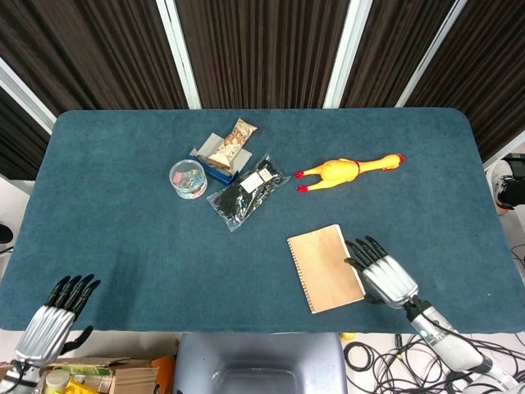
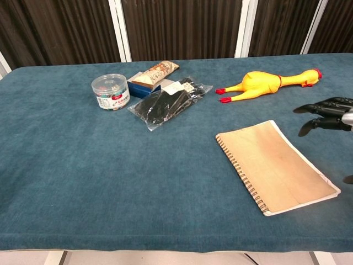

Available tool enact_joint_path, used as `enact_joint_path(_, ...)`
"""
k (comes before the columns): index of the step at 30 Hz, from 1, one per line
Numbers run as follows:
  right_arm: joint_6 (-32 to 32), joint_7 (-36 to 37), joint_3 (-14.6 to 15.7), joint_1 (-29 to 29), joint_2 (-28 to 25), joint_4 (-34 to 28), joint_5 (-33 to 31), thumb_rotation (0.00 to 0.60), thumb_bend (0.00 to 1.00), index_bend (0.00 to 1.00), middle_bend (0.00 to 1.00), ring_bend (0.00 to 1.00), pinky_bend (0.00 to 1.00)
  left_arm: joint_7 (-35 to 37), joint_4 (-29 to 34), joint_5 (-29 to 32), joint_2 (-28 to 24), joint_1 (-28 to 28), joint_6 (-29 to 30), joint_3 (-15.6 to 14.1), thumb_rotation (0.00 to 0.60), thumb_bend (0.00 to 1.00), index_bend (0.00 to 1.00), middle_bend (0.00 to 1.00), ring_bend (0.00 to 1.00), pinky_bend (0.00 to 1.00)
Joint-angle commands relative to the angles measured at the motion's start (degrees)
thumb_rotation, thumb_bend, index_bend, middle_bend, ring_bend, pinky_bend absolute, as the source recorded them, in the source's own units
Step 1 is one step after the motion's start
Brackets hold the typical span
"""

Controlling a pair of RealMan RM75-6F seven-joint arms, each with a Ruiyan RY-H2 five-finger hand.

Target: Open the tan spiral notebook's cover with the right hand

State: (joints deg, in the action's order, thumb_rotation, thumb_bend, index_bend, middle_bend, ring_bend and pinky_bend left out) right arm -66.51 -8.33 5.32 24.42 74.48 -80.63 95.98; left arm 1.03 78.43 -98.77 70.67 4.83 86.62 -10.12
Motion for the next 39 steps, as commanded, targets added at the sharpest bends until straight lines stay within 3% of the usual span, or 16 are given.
enact_joint_path(1, -1.3, 2.7, 1.0, -0.9, 2.9, 5.0, 1.7, 0.600, 0.04, 0.25, 0.00, 0.00, 0.00, 1.4, -2.9, -0.6, 2.2, -1.9, 2.1, -0.3, 0.600, 0.32, 0.00, 0.04, 0.00, 0.06)
enact_joint_path(9, -3.5, 6.0, 2.5, -1.8, 5.8, 10.5, 4.1, 0.600, 0.04, 0.23, 0.00, 0.00, 0.00, 0.1, -3.7, -1.1, 3.0, -2.0, 2.3, 0.4, 0.600, 0.32, 0.00, 0.04, 0.00, 0.06)
enact_joint_path(18, -3.0, 7.3, 1.8, -1.4, 9.8, 14.4, 3.9, 0.600, 0.04, 0.24, 0.00, 0.00, 0.00, 0.5, -4.3, -0.4, 3.4, -2.2, 1.8, 0.9, 0.600, 0.32, 0.00, 0.04, 0.00, 0.06)
enact_joint_path(39, -3.1, 7.5, 1.2, -0.8, 10.0, 13.5, 3.2, 0.600, 0.04, 0.25, 0.00, 0.00, 0.00, 2.2, -5.1, 0.1, 3.1, -2.4, 1.4, 1.5, 0.600, 0.32, 0.00, 0.04, 0.00, 0.06)
